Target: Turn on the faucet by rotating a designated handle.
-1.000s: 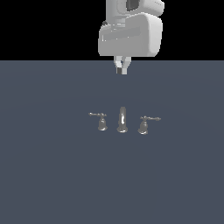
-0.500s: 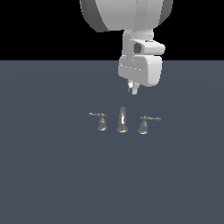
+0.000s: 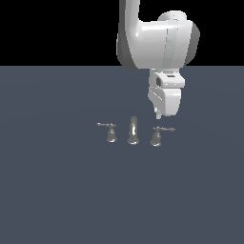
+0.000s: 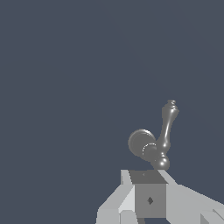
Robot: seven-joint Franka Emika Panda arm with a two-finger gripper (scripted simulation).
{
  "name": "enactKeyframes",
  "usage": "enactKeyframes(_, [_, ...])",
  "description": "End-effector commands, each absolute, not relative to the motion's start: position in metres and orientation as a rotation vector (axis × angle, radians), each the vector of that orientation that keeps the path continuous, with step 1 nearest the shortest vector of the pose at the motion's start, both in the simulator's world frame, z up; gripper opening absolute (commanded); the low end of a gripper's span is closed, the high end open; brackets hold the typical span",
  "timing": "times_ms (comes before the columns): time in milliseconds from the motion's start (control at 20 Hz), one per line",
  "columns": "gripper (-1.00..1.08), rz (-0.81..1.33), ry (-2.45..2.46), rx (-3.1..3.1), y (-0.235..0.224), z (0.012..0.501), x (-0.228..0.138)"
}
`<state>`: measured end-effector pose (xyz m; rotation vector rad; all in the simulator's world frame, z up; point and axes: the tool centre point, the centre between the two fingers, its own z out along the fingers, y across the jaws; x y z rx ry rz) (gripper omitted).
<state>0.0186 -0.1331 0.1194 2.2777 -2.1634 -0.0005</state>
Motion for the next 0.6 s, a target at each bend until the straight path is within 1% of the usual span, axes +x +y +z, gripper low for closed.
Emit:
enactKeyframes(0, [-1.0, 0.002, -2.23, 2.211, -0.146, 0.106, 0.023])
enactKeyframes(300, [-1.0, 0.002, -2.335, 2.1, -0.168, 0.084, 0.028])
enactKeyframes(550, [-1.0, 0.001, -2.37, 2.061, -0.175, 0.077, 0.029])
